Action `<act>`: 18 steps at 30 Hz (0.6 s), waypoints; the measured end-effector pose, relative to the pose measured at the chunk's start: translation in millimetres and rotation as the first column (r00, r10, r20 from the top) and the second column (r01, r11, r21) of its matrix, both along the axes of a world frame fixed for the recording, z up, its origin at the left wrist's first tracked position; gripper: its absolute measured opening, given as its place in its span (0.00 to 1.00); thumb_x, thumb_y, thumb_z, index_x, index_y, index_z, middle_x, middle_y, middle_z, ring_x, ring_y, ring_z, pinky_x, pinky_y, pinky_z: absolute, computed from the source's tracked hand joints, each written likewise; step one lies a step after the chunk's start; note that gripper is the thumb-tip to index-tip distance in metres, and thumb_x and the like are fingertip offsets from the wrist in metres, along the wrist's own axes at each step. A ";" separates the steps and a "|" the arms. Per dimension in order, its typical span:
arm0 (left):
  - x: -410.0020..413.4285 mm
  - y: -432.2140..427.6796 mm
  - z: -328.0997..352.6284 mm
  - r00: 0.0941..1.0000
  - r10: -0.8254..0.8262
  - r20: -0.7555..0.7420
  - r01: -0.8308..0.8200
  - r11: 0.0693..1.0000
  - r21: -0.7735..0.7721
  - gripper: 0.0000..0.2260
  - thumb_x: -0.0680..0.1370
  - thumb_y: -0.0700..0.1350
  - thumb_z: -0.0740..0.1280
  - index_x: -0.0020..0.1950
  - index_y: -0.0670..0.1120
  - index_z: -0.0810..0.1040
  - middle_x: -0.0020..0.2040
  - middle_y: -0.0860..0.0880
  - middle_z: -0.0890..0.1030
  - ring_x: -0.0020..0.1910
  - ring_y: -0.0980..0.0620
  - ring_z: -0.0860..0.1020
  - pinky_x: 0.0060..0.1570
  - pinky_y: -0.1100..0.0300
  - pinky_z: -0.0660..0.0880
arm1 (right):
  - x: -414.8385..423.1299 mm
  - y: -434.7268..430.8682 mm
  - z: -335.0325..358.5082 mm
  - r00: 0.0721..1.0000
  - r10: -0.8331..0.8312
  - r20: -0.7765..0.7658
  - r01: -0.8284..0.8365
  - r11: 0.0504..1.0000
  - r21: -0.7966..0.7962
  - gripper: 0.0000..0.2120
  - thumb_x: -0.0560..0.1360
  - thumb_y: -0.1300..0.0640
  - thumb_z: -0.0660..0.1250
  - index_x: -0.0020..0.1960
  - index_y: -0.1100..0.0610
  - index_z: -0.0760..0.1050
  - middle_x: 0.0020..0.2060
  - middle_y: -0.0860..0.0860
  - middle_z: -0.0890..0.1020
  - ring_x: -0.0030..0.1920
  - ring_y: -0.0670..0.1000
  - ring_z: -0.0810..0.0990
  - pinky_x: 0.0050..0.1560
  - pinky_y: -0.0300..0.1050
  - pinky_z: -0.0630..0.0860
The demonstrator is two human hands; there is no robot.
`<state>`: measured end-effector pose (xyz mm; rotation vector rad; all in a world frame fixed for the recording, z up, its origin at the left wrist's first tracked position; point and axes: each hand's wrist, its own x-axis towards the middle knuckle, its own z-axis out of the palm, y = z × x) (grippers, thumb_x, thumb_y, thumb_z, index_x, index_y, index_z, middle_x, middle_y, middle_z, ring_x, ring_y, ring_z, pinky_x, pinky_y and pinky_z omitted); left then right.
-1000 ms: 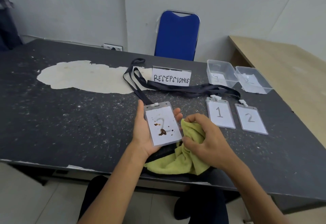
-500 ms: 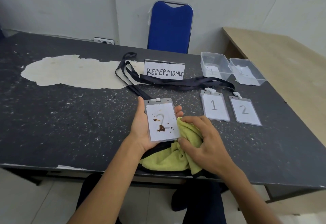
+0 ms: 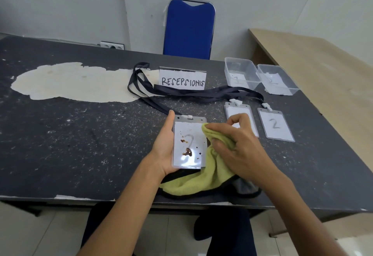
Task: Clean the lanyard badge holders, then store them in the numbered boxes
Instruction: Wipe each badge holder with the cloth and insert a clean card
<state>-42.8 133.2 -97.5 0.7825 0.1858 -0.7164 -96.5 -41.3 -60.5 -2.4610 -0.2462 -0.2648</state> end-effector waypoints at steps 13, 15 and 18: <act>1.0 -2.1 -6.0 0.999 -0.040 0.008 0.039 0.996 0.082 0.38 0.76 0.71 0.47 0.59 0.42 0.80 0.55 0.37 0.82 0.48 0.41 0.82 0.51 0.48 0.76 | -2.1 9.4 -4.5 0.990 -0.004 -0.144 -0.006 0.998 -0.067 0.12 0.74 0.51 0.65 0.56 0.44 0.80 0.47 0.43 0.63 0.53 0.46 0.68 0.57 0.46 0.71; 1.6 -2.7 -5.6 1.000 -0.024 0.016 0.023 0.995 0.097 0.37 0.76 0.71 0.47 0.58 0.43 0.80 0.51 0.38 0.83 0.45 0.42 0.83 0.46 0.50 0.78 | 4.7 12.4 -3.0 0.994 -0.047 -0.102 0.037 0.995 -0.098 0.13 0.75 0.50 0.65 0.58 0.46 0.79 0.47 0.46 0.63 0.53 0.47 0.68 0.56 0.47 0.72; 2.1 0.2 -5.5 1.000 -0.014 0.024 0.012 0.995 0.104 0.37 0.76 0.71 0.47 0.55 0.44 0.81 0.49 0.38 0.83 0.43 0.42 0.83 0.43 0.51 0.79 | 10.5 23.8 -2.5 0.996 -0.023 -0.084 0.015 0.995 -0.102 0.14 0.75 0.50 0.65 0.60 0.47 0.78 0.48 0.47 0.63 0.52 0.47 0.67 0.55 0.44 0.71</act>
